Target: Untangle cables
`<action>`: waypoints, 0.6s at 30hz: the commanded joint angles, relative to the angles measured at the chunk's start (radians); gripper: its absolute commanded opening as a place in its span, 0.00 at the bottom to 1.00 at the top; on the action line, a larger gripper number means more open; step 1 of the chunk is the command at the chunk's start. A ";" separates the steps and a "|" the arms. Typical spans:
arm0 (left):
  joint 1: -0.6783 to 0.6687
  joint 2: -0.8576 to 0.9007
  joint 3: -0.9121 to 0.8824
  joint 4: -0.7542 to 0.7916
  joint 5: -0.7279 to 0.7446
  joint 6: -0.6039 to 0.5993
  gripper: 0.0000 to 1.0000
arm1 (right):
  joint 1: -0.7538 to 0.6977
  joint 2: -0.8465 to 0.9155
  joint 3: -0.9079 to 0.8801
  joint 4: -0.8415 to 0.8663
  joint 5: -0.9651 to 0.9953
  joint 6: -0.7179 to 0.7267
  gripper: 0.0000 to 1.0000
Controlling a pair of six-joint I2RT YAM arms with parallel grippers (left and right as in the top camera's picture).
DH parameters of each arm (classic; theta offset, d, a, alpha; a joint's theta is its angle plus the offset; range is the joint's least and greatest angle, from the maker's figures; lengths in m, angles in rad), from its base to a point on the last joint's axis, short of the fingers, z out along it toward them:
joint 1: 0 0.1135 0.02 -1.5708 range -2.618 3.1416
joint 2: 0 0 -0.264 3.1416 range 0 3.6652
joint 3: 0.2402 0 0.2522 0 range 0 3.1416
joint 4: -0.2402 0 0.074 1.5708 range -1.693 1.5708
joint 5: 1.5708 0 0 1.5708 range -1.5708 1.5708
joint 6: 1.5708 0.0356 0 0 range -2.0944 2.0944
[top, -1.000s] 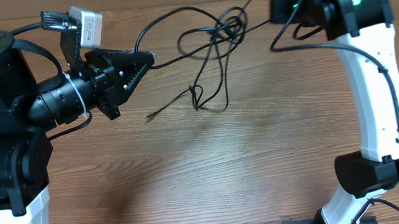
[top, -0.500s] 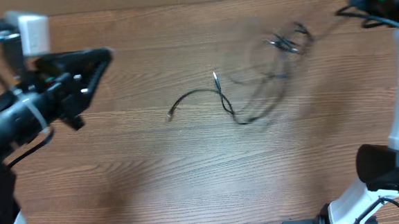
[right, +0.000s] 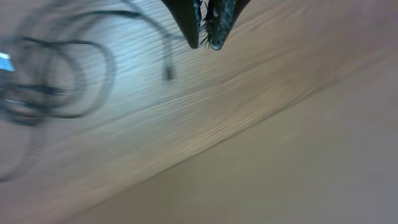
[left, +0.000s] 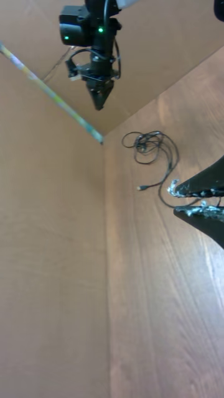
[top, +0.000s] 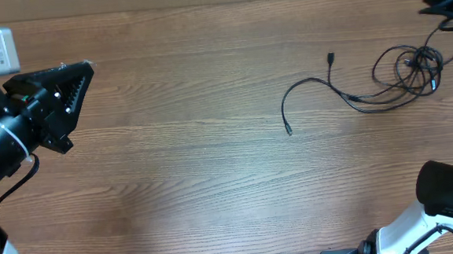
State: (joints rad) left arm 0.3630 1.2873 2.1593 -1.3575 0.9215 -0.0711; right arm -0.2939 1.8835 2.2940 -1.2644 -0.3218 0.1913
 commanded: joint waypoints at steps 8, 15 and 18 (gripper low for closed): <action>-0.073 0.030 0.009 -0.201 0.008 0.237 0.22 | 0.094 -0.002 -0.004 -0.024 0.011 -0.069 0.45; -0.220 0.051 -0.008 -0.231 -0.155 0.236 0.23 | 0.078 0.002 -0.019 -0.057 0.131 -0.066 0.91; -0.271 0.063 -0.026 -0.225 -0.207 0.237 0.23 | 0.074 0.013 -0.058 -0.053 0.145 -0.066 0.92</action>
State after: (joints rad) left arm 0.1425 1.3304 2.1529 -1.5864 0.8112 0.1356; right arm -0.2096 1.8835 2.2780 -1.3235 -0.2340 0.1295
